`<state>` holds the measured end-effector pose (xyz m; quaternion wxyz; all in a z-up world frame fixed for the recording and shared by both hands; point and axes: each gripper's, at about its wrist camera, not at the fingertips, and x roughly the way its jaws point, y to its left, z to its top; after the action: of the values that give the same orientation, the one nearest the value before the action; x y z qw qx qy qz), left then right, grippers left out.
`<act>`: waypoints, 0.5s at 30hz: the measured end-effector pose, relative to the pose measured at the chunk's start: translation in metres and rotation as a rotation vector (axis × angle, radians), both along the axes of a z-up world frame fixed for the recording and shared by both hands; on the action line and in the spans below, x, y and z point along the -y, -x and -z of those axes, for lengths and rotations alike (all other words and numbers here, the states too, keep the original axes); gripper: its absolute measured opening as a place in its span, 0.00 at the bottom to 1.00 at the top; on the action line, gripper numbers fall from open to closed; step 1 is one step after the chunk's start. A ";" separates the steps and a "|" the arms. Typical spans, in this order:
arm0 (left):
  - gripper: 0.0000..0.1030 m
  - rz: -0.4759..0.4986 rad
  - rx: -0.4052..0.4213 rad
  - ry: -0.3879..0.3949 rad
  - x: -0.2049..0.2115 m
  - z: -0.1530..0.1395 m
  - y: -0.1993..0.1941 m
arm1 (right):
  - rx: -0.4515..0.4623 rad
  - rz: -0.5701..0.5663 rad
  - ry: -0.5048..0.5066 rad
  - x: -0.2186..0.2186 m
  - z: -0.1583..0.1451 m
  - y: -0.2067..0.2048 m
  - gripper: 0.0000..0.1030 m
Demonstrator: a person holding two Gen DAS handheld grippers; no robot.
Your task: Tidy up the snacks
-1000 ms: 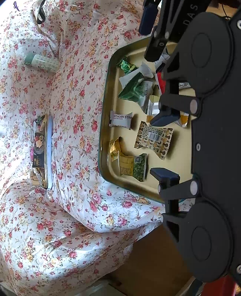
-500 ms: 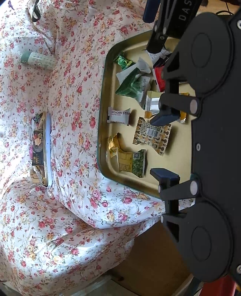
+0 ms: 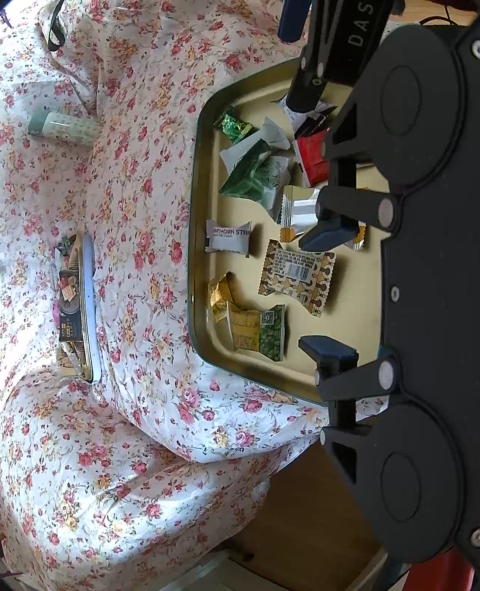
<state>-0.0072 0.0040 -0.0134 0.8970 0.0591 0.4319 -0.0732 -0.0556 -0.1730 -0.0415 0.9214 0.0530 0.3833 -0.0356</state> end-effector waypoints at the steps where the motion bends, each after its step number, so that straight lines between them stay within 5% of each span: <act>1: 0.56 0.002 -0.001 0.000 0.000 0.000 0.000 | 0.000 0.001 0.000 0.000 0.000 0.000 0.83; 15: 0.56 0.008 -0.010 -0.001 0.002 0.000 0.000 | -0.003 0.002 -0.001 0.000 0.001 0.000 0.83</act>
<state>-0.0075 0.0016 -0.0136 0.8946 0.0609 0.4360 -0.0771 -0.0559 -0.1725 -0.0421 0.9208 0.0539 0.3845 -0.0363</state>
